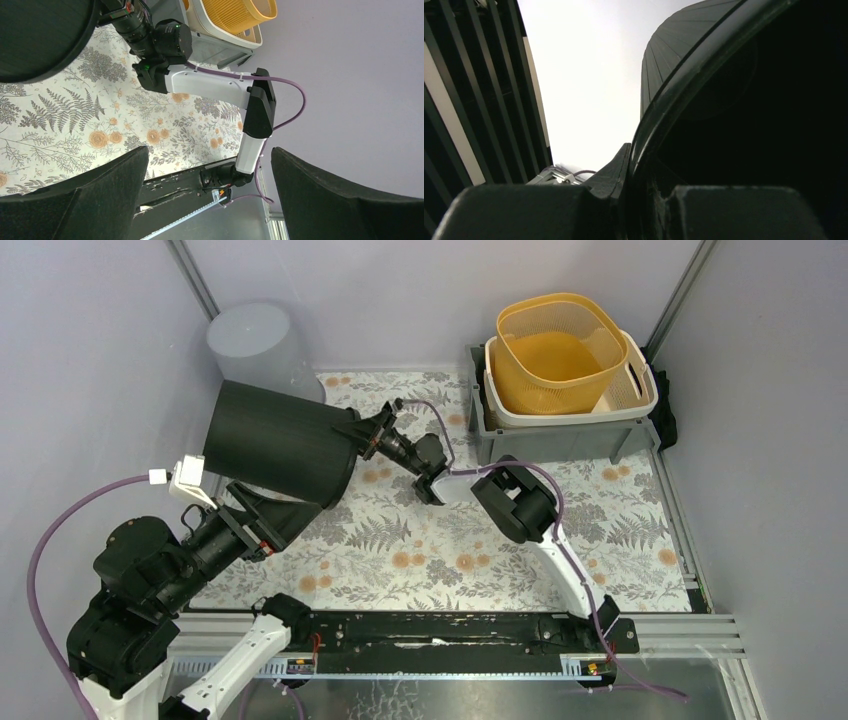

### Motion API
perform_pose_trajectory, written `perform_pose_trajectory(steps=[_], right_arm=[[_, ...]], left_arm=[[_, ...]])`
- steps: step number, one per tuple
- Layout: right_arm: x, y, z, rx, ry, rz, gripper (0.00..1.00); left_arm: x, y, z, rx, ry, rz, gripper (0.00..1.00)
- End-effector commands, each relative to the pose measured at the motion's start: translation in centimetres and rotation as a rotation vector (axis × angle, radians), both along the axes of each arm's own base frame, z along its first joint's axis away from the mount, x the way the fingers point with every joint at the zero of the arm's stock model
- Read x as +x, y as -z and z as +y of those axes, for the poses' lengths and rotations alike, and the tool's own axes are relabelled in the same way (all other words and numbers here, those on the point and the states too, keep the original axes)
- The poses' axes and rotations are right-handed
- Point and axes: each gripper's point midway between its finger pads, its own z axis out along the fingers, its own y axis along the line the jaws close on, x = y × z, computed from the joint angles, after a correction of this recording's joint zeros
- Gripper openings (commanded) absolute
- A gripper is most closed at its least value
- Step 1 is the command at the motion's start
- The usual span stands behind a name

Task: Turn the large container upside down
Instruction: Turn the container upside down at the center of the board.

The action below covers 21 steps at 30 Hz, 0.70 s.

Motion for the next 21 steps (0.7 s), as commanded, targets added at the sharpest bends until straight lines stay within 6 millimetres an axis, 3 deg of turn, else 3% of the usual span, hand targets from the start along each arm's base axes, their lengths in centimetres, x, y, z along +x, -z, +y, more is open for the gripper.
perform_pose_trajectory(steps=[1,8,15,21], right_arm=[[-0.6,-8.8,-3.3,0.312,0.049,-0.163,0.00],[1.6,-8.0,-2.6,0.393,0.074,-0.140,0.00],[2.8,-4.4,-1.9,0.338,0.111,-0.102,0.00],[2.4,-1.3,-1.3,0.248,0.111,-0.081,0.00]], left_arm=[[-0.5,-0.4,-0.2,-0.008,0.024,-0.009,1.00],[-0.5,-0.3,-0.2,-0.007,0.023,-0.003,1.00],[-0.7,-0.2,-0.1,-0.011,0.020,0.001,1.00],[-0.7,-0.1,0.0,-0.015,0.016,0.003,1.00]])
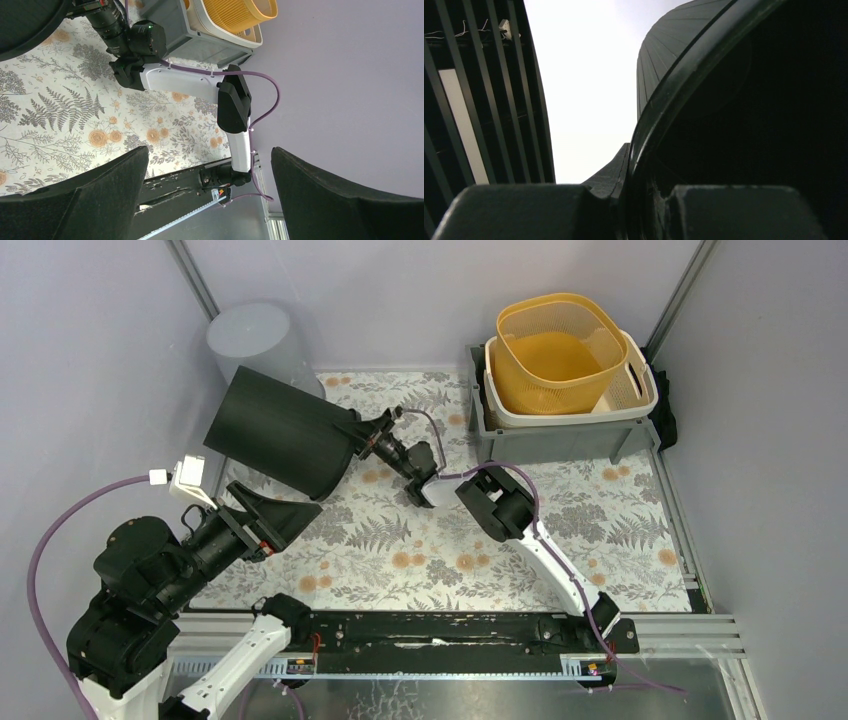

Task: Turn the large container upside down
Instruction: Turn the container upside down at the center of the board.

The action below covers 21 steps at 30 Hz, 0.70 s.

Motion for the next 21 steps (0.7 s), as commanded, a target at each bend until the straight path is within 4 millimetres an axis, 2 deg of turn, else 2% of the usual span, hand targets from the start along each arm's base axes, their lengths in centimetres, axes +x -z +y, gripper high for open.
perform_pose_trajectory(steps=[1,2,3,7,12,21], right_arm=[[-2.2,-4.7,-3.0,0.148,0.026,-0.136,0.02],[-2.3,-4.4,-3.1,0.132,0.027,-0.133,0.06],[-2.4,-4.0,-3.1,0.117,0.028,-0.130,0.14],[-3.0,-2.4,-3.3,0.057,0.027,-0.110,0.31],[-3.7,-1.3,-3.7,0.008,0.024,-0.102,0.41],[-4.6,0.4,-4.5,-0.067,0.039,-0.081,0.50]], left_arm=[[-0.7,-0.1,0.0,-0.014,0.015,-0.002,1.00],[-0.7,-0.1,0.0,-0.014,0.015,-0.001,1.00],[-0.8,-0.2,0.0,-0.015,0.015,-0.003,1.00],[-0.8,0.0,0.1,-0.014,0.011,0.001,1.00],[-0.7,0.2,0.1,-0.012,0.010,0.003,1.00],[-0.7,0.5,0.1,-0.013,0.007,0.008,1.00]])
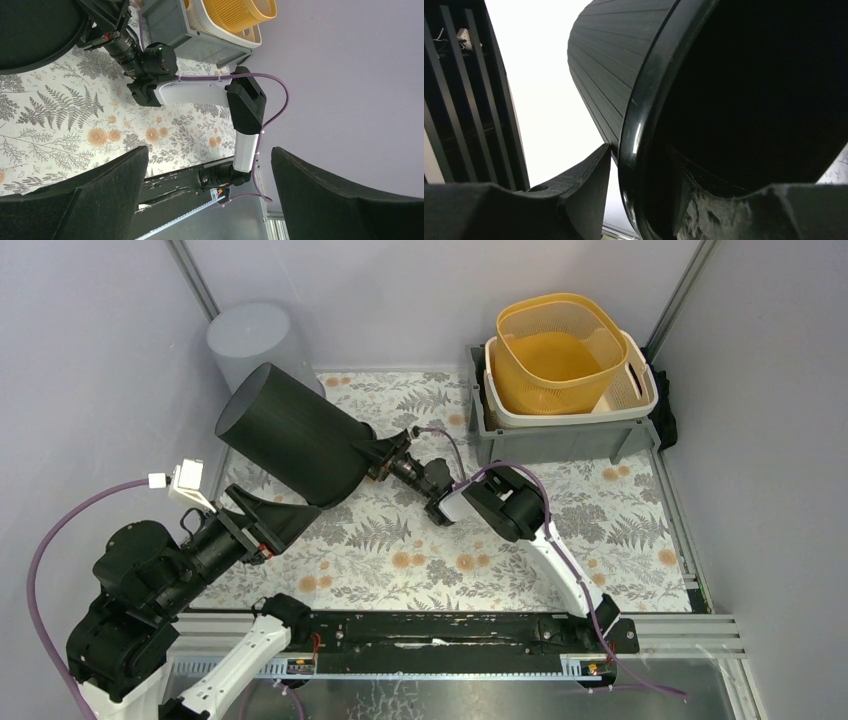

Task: Turn the large container upside down
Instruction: Turn the container upside down at the center of the board.

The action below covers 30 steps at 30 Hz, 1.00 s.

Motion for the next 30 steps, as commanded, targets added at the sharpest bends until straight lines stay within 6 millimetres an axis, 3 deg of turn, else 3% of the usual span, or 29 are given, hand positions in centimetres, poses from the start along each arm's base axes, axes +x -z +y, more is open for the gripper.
perform_pose_trajectory(steps=[1,30], right_arm=[[-1.6,-4.1,-1.5,0.048,0.012,-0.119,0.51],[-3.5,0.5,-4.1,-0.130,0.041,-0.058,0.55]], left_arm=[[-0.5,0.4,0.0,-0.004,0.011,0.008,1.00],[-0.7,0.8,0.2,-0.009,0.006,0.008,1.00]])
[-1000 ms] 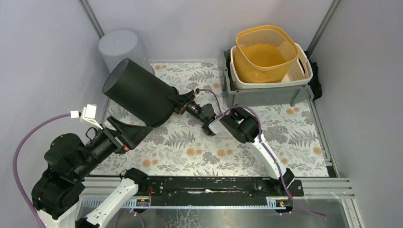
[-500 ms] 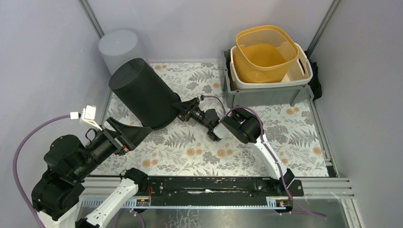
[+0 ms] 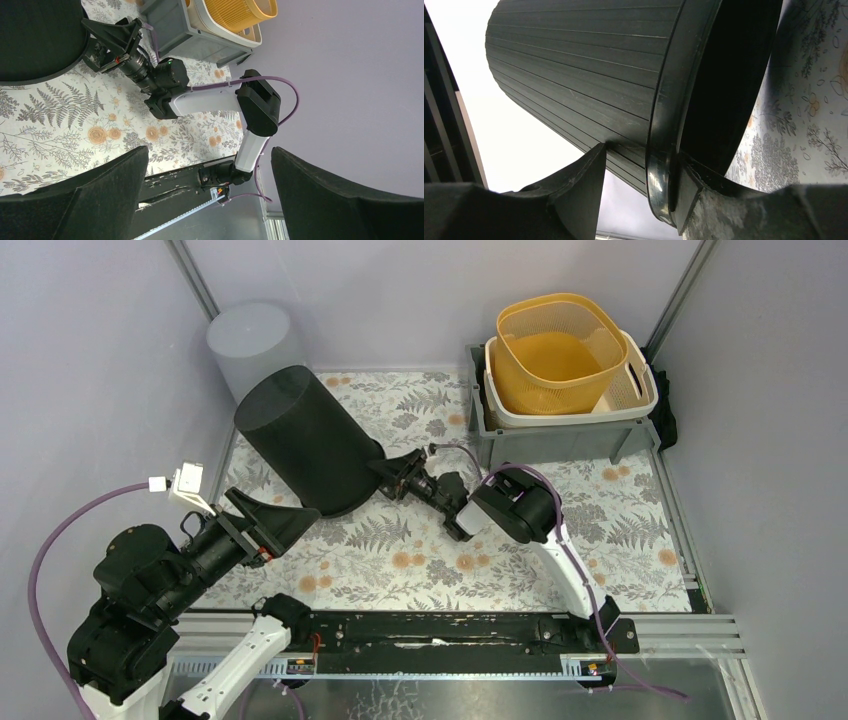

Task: Turn the large container upside down
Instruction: Turn the container upside down at the center of the board.

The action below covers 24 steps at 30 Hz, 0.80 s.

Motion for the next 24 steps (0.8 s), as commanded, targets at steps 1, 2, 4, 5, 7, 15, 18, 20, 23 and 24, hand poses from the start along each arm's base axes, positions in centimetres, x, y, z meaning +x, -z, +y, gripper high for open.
perform_pose_trajectory(steps=[1,2,4,5,7,15,18,20,23,24], right_arm=[[-0.9,-4.1,-0.9,0.042,-0.004,-0.111,0.55],[-1.0,-3.7,-0.8,0.020,-0.008,-0.108,0.55],[-1.2,-3.2,-0.7,-0.021,-0.017,-0.107,0.56],[-1.3,-3.1,-0.7,-0.040,-0.022,-0.106,0.56],[-1.5,-3.0,-0.5,-0.081,-0.032,-0.109,0.56],[-2.6,-0.6,-0.8,-0.182,-0.069,-0.072,0.56],[-3.1,0.5,-1.2,-0.202,-0.076,-0.052,0.56],[-3.3,1.0,-1.4,-0.216,-0.079,-0.043,0.56],[-3.5,1.8,-1.6,-0.247,-0.087,-0.033,0.56],[-3.6,1.8,-1.6,-0.255,-0.088,-0.033,0.56]], left_arm=[[-0.5,0.3,0.1,-0.005,0.007,0.005,1.00],[-0.5,0.3,0.1,-0.005,0.007,0.005,1.00],[-0.5,0.4,0.0,-0.005,0.009,0.006,1.00],[-0.5,0.3,0.1,-0.006,0.007,0.004,1.00],[-0.5,0.3,0.0,-0.007,0.008,0.004,1.00],[-0.6,0.4,0.0,-0.012,0.012,0.002,1.00],[-0.5,0.6,-0.1,-0.013,0.014,0.004,1.00],[-0.5,0.6,-0.2,-0.014,0.016,0.005,1.00],[-0.4,0.7,-0.2,-0.014,0.018,0.004,1.00],[-0.5,0.7,-0.2,-0.015,0.021,0.003,1.00]])
